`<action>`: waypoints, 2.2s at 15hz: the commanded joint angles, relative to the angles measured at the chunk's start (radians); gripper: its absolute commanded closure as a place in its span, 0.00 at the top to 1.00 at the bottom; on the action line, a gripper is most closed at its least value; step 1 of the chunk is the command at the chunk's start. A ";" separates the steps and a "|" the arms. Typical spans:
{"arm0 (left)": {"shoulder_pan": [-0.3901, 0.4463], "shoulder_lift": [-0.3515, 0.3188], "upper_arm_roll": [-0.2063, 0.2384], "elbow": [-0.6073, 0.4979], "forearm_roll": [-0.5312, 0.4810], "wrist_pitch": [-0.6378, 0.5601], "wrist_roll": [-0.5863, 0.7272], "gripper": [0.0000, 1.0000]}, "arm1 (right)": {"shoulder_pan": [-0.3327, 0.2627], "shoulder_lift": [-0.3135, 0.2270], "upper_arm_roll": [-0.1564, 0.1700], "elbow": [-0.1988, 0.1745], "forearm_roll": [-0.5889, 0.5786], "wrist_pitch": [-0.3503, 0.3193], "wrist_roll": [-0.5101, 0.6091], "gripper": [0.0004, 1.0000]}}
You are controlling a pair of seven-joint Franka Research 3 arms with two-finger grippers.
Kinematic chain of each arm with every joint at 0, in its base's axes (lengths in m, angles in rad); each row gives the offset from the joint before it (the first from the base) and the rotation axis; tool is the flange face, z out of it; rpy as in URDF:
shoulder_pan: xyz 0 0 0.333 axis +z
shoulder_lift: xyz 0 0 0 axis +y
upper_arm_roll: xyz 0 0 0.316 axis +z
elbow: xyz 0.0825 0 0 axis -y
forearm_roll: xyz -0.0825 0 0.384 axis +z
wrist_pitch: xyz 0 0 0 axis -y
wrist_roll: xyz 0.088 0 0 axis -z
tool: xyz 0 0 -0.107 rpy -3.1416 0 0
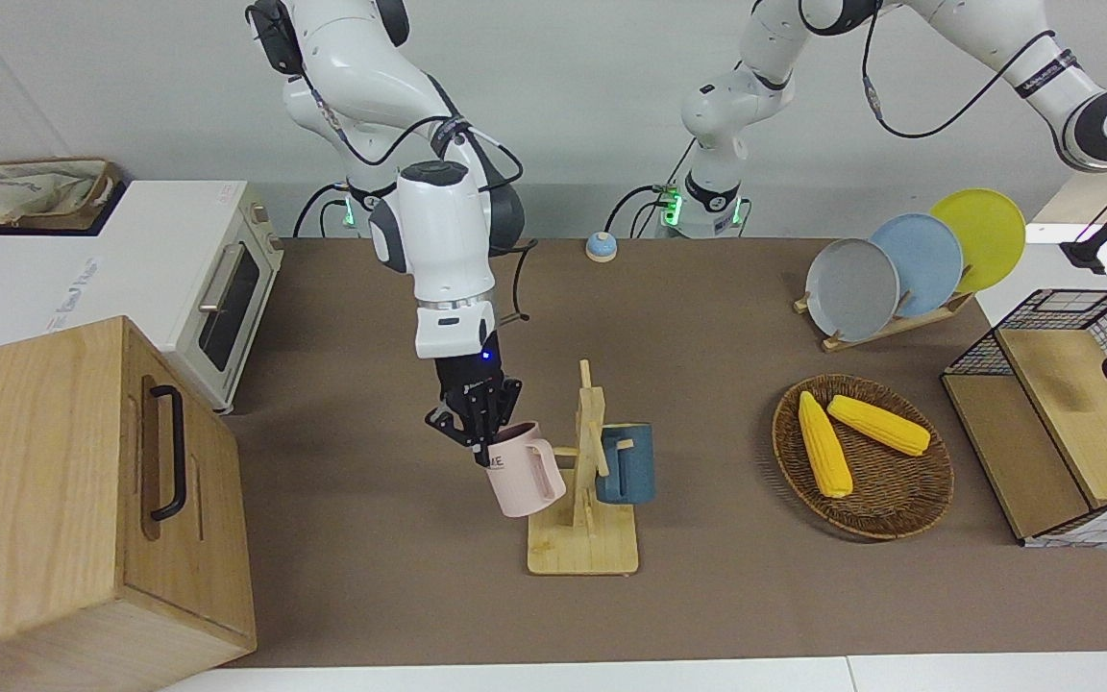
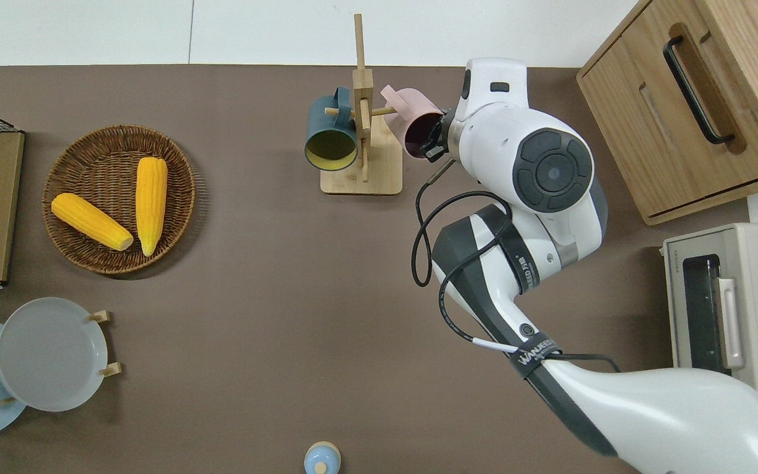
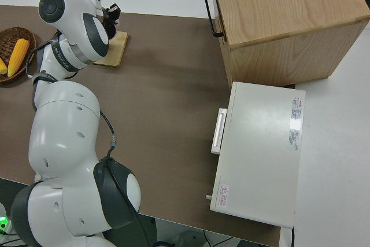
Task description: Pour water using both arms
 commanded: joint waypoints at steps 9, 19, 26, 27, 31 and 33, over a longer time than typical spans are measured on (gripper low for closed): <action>-0.034 -0.038 0.012 0.030 0.093 -0.035 -0.123 0.00 | -0.053 -0.047 0.012 -0.046 -0.007 -0.021 -0.026 0.02; -0.080 -0.107 0.011 -0.001 0.195 -0.064 -0.253 0.00 | -0.123 -0.098 0.012 -0.050 0.031 -0.082 -0.181 0.02; -0.123 -0.187 0.009 -0.069 0.273 -0.099 -0.400 0.00 | -0.192 -0.193 0.010 -0.137 0.067 -0.110 -0.304 0.02; -0.134 -0.200 0.009 -0.084 0.288 -0.098 -0.434 0.00 | -0.192 -0.208 0.012 -0.137 0.073 -0.153 -0.293 0.02; -0.158 -0.266 0.009 -0.173 0.343 -0.077 -0.477 0.00 | -0.215 -0.265 0.009 -0.134 0.168 -0.329 -0.204 0.00; -0.171 -0.291 0.008 -0.199 0.343 -0.073 -0.482 0.00 | -0.217 -0.292 0.007 -0.132 0.171 -0.418 -0.172 0.00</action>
